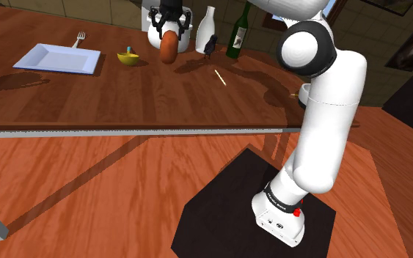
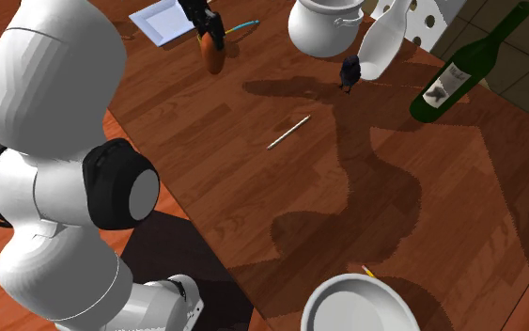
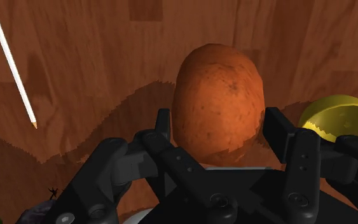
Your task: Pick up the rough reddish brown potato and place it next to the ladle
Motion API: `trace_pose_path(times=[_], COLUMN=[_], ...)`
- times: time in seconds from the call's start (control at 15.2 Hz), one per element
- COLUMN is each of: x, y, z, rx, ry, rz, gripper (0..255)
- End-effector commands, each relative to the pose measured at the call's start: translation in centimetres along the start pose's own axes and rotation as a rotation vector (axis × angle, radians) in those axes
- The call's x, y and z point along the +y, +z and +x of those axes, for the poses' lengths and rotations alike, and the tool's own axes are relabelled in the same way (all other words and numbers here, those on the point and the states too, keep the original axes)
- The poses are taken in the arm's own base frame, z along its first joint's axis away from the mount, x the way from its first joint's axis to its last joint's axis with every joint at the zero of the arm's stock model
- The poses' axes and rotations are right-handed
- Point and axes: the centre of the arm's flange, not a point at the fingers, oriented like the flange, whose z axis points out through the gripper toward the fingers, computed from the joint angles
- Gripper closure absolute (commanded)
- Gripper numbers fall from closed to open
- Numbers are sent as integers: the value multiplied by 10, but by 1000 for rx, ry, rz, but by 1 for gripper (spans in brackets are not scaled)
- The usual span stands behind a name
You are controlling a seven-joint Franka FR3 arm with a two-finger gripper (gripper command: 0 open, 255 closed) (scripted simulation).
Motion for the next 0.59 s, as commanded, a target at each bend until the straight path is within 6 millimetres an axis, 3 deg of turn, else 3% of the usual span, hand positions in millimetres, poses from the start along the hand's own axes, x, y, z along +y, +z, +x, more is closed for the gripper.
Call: trace_pose_path(times=[0.0,0.53], x=[-1,-5], y=[10,52], z=[-1,-6], rx=[0,0], ry=[0,0], rz=[0,0], gripper=[255,255])
